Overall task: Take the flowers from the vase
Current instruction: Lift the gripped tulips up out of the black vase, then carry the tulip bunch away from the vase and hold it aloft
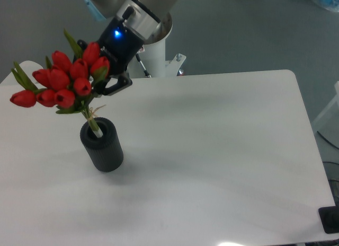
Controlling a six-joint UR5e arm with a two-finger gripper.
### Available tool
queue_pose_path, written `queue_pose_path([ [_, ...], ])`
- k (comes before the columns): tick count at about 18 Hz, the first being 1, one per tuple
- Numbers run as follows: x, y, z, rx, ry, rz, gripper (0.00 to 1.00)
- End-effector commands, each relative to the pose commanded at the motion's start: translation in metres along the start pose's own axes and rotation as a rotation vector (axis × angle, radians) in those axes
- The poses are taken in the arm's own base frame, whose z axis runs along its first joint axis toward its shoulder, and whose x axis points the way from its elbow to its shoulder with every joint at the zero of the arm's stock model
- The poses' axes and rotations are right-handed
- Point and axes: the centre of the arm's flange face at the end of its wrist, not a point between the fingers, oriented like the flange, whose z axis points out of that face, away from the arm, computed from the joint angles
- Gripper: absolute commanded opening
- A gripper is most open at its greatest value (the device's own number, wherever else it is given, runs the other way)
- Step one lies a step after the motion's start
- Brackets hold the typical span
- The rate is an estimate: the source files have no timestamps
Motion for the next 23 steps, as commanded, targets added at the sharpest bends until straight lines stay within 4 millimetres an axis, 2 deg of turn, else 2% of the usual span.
queue_pose_path([
  [5,0.003,-0.013,-0.013,0.020,-0.022,-0.021,0.40],
  [9,-0.008,-0.019,-0.026,0.033,-0.057,-0.018,0.40],
  [13,-0.050,-0.005,-0.055,0.042,-0.140,-0.038,0.40],
  [15,-0.075,0.008,-0.059,0.029,-0.161,-0.017,0.40],
  [17,-0.091,0.015,-0.075,0.032,-0.199,0.001,0.39],
  [19,-0.116,0.027,-0.090,0.028,-0.233,0.013,0.38],
  [23,-0.151,0.045,-0.111,0.017,-0.279,0.025,0.38],
])
